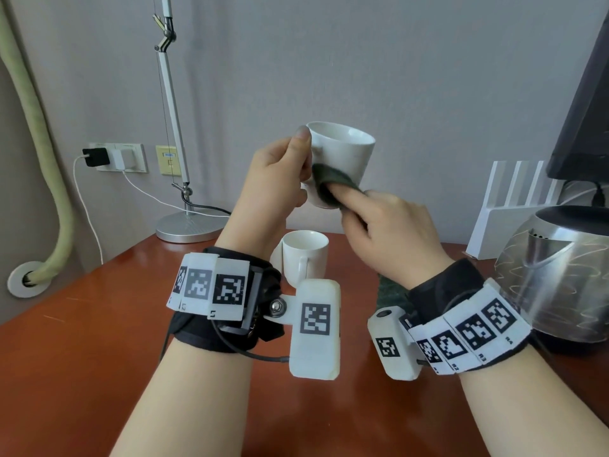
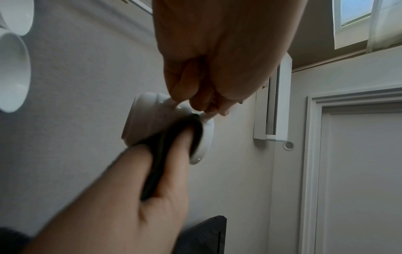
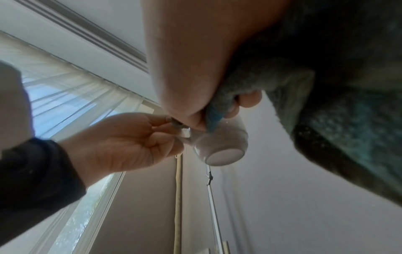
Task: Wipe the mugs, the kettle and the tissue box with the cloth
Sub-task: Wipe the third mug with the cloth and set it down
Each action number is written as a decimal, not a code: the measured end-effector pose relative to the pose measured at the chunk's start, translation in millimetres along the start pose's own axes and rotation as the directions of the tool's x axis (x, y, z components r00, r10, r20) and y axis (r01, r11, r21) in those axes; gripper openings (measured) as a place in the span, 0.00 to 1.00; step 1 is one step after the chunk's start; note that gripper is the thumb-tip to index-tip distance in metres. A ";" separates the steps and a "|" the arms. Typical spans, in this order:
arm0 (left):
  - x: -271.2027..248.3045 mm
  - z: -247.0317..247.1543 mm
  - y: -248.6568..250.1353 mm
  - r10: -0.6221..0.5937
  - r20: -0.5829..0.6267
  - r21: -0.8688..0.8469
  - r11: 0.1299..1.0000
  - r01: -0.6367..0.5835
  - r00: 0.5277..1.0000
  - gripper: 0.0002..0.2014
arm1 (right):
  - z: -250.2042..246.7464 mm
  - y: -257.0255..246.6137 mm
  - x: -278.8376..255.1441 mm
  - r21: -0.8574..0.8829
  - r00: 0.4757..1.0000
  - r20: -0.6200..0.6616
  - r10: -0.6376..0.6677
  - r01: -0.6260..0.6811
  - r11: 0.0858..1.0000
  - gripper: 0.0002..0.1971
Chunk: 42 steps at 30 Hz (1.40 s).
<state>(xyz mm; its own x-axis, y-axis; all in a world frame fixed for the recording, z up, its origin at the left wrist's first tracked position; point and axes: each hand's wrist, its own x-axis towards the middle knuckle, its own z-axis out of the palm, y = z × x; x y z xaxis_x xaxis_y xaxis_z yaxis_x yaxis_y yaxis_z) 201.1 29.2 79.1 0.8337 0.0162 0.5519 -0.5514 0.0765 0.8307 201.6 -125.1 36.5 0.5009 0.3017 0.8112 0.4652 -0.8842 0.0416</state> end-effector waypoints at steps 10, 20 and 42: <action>2.0 1.5 -2.4 -0.088 -0.072 -0.107 0.991 0.080 0.994 0.21 | 4.2 1.0 -1.5 0.034 0.999 -0.011 -0.051 0.051 0.998 0.24; 2.4 2.1 -2.3 -0.137 -0.078 -0.190 0.974 0.120 0.987 0.21 | 13.7 6.3 -8.4 0.077 0.995 -0.019 -0.094 0.095 0.993 0.23; 3.6 5.8 0.7 -0.199 -0.122 -0.290 0.944 0.157 0.973 0.21 | 15.0 7.8 -8.4 0.210 0.963 -0.183 -0.198 0.235 0.949 0.21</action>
<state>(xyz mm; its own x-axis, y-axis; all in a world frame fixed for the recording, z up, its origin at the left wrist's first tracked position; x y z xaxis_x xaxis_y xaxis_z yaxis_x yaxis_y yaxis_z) 203.6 23.5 82.1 0.9238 0.1217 0.3630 -0.3818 0.3636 0.8497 212.0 -129.2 21.3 0.2568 0.4004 0.8796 0.7129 -0.6930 0.1074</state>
